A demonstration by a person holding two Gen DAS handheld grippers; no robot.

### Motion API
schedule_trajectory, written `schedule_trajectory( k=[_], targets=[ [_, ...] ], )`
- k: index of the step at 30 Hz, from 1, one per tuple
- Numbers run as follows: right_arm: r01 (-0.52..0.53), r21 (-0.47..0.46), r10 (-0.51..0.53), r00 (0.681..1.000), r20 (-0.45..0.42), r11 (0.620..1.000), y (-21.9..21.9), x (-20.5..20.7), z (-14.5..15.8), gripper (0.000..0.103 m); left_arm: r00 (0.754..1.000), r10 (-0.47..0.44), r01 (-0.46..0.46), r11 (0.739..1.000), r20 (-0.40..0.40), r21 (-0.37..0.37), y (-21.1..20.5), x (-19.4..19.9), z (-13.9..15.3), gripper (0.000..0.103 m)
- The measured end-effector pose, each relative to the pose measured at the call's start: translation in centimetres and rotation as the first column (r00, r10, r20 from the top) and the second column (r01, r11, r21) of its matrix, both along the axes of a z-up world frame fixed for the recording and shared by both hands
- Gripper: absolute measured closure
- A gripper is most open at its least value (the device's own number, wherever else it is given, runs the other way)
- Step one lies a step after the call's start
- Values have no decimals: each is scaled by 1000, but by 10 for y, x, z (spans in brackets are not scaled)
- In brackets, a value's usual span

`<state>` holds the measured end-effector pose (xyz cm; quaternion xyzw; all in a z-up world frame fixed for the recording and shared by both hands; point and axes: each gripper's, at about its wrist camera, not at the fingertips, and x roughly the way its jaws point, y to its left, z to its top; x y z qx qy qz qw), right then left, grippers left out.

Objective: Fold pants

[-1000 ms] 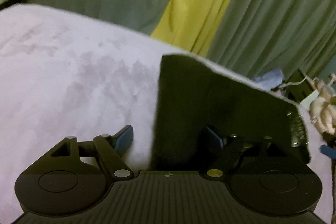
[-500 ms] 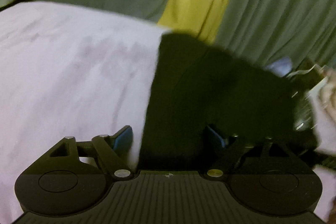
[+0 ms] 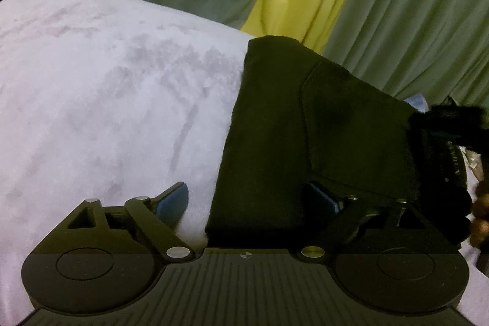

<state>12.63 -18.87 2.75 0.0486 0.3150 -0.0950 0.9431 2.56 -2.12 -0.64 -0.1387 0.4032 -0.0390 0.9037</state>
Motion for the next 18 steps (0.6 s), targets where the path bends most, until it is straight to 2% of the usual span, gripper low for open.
schedule_trajectory(
  k=[3, 5, 10, 11, 14, 18],
  targets=[
    [-25, -14, 24, 998, -54, 1000, -10, 18, -27, 65, 1000, -7, 7, 1000, 6, -8, 1, 1, -1, 7],
    [-70, -47, 68, 997, -43, 996, -12, 17, -38, 64, 1000, -10, 10, 1000, 9, 2, 0, 0, -1, 6],
    [-110, -111, 101, 992, -80, 988, -4, 14, -27, 62, 1000, -12, 12, 1000, 7, 17, -2, -1, -2, 6],
    [-117, -111, 108, 991, -79, 987, -1, 9, -23, 61, 1000, -11, 11, 1000, 6, 12, -1, -2, -2, 7],
    [-140, -88, 137, 990, -37, 986, 2, -26, -16, 45, 1000, -4, 4, 1000, 10, -16, 1, -5, 1, 10],
    [-101, -78, 101, 995, -1, 992, -1, -86, -20, 39, 1000, 13, -12, 999, 26, -30, 4, -11, 5, 14]
  ],
)
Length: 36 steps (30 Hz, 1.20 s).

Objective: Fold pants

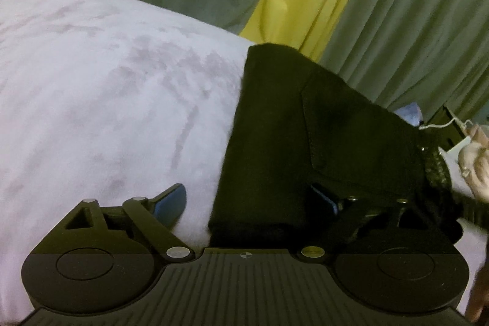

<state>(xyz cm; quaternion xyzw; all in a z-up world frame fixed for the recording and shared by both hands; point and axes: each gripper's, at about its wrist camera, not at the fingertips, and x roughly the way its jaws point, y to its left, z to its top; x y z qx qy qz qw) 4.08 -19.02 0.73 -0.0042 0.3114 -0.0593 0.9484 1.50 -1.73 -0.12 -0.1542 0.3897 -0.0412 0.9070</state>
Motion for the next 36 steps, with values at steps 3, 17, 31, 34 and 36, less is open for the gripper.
schedule_trajectory(
  k=[3, 17, 31, 34, 36],
  targets=[
    [18, -60, -17, 1000, 18, 998, -3, -40, -13, 33, 998, 11, -10, 1000, 59, -19, 2, -10, 9, 14],
    [59, -39, -56, 995, 81, 998, -19, -15, 6, 37, 987, -31, 3, 985, 156, 172, -36, 73, 42, 12],
    [56, -218, -101, 974, -201, 974, -42, 138, -6, 40, 997, -68, 76, 945, -34, 319, -44, 158, 18, 0],
    [90, -243, -144, 965, -218, 966, -49, 151, -10, 16, 995, -53, 71, 971, -83, 230, -32, 167, 11, 0],
    [110, -196, -154, 962, -224, 974, -59, 151, -10, 11, 991, -20, 36, 992, -131, 120, -18, 171, 6, 0]
  ],
)
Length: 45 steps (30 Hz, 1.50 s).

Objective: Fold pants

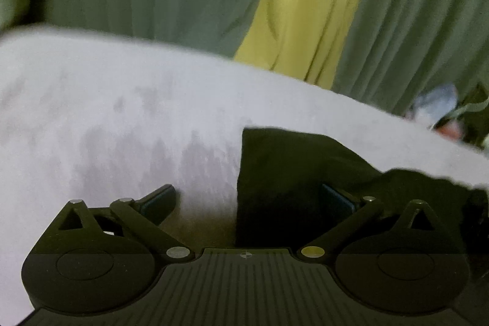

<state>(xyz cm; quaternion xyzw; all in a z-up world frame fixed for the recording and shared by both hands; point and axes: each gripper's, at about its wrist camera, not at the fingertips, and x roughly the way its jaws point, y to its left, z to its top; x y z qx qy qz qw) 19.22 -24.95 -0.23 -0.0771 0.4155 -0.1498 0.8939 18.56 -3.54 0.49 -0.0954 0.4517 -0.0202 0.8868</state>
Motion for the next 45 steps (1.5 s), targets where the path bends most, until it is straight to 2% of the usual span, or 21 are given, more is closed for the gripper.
schedule_trajectory(
  k=[2, 4, 6, 10, 12, 14, 16, 18, 20, 22, 25, 27, 32, 35, 40, 42, 45],
  targets=[
    [31, 76, -33, 999, 23, 997, -8, -7, 6, 11, 997, 46, -51, 993, -55, -106, 14, -7, -1, 0],
    [26, 108, -35, 996, 86, 994, -7, -33, 17, 11, 996, 62, -73, 982, -66, -172, 25, -22, 1, 1],
    [2, 102, -15, 991, 136, 995, -1, -65, 24, 11, 997, 50, -59, 983, -56, -176, 30, -46, 5, 1],
    [-39, 96, 23, 987, 161, 995, 11, -123, 24, 11, 1000, -22, 18, 981, -18, -191, 32, -98, 7, 1],
    [-30, 69, 20, 990, 140, 997, 17, -143, 18, 10, 999, -43, 40, 990, -24, -136, 26, -116, 3, 1],
    [-21, 22, 18, 992, 123, 1000, 20, -150, 11, 9, 998, -57, 57, 998, -37, -17, 16, -122, -3, 0],
    [-21, -24, 23, 994, 104, 1000, 24, -148, 6, 5, 998, -58, 58, 998, -4, 2, 14, -126, -8, 0],
    [-30, -52, 33, 997, 71, 998, 26, -136, 0, 4, 1000, -29, 29, 1000, -12, -8, 16, -128, -8, 0],
    [-4, -31, 5, 998, 60, 1000, 24, -133, 0, 4, 1000, 8, -8, 1000, -25, -4, 19, -132, -2, 1],
    [30, 23, -32, 996, 87, 999, 21, -138, 11, 4, 1000, -22, 23, 1000, -19, 18, 19, -141, 4, 1],
    [-5, 63, -5, 988, 157, 998, 23, -165, 16, 4, 996, -85, 85, 995, 0, 46, 25, -160, 8, 1],
    [-15, 73, 2, 985, 173, 997, 26, -186, 13, 4, 996, -84, 84, 995, -7, 63, 26, -168, 7, 1],
    [20, 187, -47, 989, 139, 982, 30, -236, -5, 4, 995, -70, 73, 996, -69, 43, 21, -187, -2, 1],
    [33, 215, -62, 990, 128, 976, 38, -259, -8, 4, 993, -91, 97, 992, -73, 76, 10, -205, -5, 1],
    [10, 182, -46, 980, 196, 983, 62, -282, 1, 4, 987, -157, 158, 975, -20, 158, -4, -238, 3, 1],
    [-35, 165, 4, 983, 186, 986, 73, -284, 0, 4, 987, -163, 157, 968, 14, 198, -7, -248, 11, 1],
    [-77, 143, 51, 983, 178, 987, 85, -283, -4, 4, 982, -171, 142, 944, 76, 299, -11, -258, 19, 1]
  ],
)
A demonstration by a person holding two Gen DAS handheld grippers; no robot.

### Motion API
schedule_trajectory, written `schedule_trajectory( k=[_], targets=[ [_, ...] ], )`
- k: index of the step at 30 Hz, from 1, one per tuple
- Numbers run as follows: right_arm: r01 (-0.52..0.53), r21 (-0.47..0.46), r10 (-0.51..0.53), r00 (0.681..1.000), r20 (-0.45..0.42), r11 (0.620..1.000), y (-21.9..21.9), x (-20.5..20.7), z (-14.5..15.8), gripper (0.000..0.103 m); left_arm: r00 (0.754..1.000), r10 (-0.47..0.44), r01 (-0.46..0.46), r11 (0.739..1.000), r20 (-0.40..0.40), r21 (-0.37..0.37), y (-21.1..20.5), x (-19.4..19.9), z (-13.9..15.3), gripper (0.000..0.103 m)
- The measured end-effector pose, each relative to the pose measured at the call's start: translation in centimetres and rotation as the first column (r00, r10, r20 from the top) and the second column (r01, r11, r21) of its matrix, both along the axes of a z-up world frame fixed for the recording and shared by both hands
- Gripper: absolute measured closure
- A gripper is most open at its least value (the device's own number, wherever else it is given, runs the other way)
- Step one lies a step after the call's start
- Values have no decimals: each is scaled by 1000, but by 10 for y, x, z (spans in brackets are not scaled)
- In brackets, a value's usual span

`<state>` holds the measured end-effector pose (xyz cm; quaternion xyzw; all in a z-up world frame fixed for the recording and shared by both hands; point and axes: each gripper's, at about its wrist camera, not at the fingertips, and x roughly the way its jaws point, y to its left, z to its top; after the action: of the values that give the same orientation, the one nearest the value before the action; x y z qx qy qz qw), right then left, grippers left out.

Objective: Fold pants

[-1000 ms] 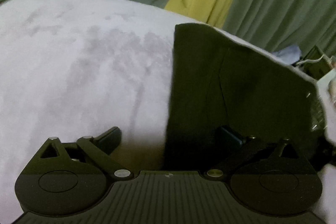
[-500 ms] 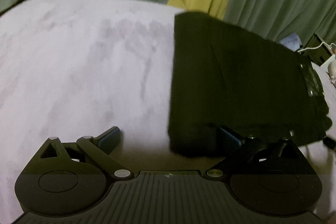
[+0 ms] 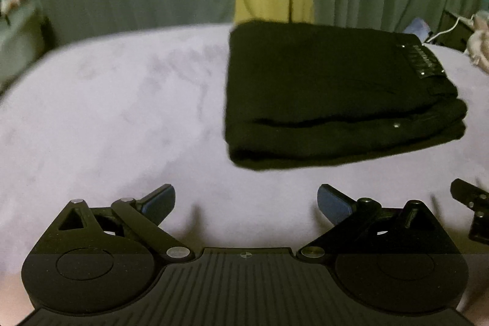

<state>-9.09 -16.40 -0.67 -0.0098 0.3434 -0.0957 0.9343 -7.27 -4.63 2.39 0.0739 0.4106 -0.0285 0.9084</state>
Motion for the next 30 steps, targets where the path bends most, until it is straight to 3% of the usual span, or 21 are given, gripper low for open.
schedule_trajectory(
  k=[3, 8, 15, 24, 30],
  targets=[
    [-38, 35, 37, 999, 17, 999, 7, -2, -1, 4, 999, -16, 16, 1000, 28, 1, 2, -7, 0, 1],
    [-15, 24, 15, 999, 35, 1000, 9, 4, -4, 4, 999, 51, -49, 990, 15, -132, 14, 1, -8, 1],
    [20, 58, -24, 998, 58, 998, 5, 10, -7, 4, 996, 82, -79, 991, 28, -111, 12, 9, -17, 1],
    [-38, 12, 36, 993, 115, 999, 21, 25, -8, 4, 995, 91, -86, 986, 32, -143, 11, 15, -22, 1],
    [-63, -7, 64, 990, 129, 998, 24, 32, -11, 4, 993, 76, -66, 993, 94, -99, 1, 15, -21, 1]
  ],
)
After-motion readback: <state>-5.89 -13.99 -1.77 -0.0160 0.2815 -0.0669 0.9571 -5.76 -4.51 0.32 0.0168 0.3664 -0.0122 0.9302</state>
